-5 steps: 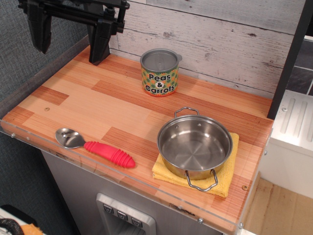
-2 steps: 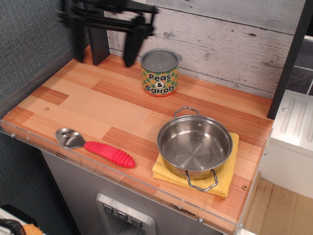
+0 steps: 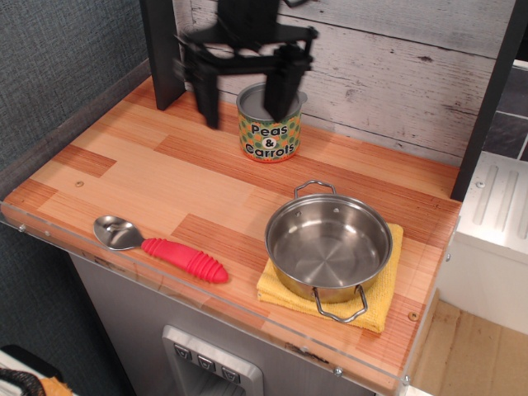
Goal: Move can to the left center of the counter.
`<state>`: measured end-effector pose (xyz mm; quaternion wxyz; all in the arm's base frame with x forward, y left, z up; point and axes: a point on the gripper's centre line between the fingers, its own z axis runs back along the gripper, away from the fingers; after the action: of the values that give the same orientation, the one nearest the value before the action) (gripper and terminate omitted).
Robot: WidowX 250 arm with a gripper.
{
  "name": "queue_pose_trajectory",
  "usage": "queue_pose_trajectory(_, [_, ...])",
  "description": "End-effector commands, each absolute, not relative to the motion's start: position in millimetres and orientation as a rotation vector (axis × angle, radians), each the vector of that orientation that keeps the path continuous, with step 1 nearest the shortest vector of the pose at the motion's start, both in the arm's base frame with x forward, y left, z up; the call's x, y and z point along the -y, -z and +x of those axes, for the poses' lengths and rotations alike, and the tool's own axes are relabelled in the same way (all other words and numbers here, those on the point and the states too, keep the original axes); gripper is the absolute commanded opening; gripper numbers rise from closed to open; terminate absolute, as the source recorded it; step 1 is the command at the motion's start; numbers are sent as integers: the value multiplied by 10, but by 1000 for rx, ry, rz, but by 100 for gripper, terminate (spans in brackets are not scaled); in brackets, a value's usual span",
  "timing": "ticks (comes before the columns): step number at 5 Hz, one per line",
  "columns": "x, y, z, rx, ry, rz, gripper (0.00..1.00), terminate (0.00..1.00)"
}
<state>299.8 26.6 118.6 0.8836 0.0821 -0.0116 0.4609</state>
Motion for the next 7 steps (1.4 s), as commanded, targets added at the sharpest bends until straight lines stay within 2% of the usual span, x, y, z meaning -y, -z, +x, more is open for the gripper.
queue_pose_trajectory(1, [-200, -1127, 3596, 235, -1102, 102, 100, 0])
queue_pose_trajectory(2, [-128, -1001, 3881, 251, -1096, 35, 100, 0])
queue_pose_trajectory(3, [-81, -915, 4054, 226, -1153, -7, 100, 0])
queue_pose_trajectory(4, [-117, -861, 4092, 216, -1212, -40, 100, 0])
queue_pose_trajectory(7, [-416, -718, 3998, 196, -1429, -25, 100, 0])
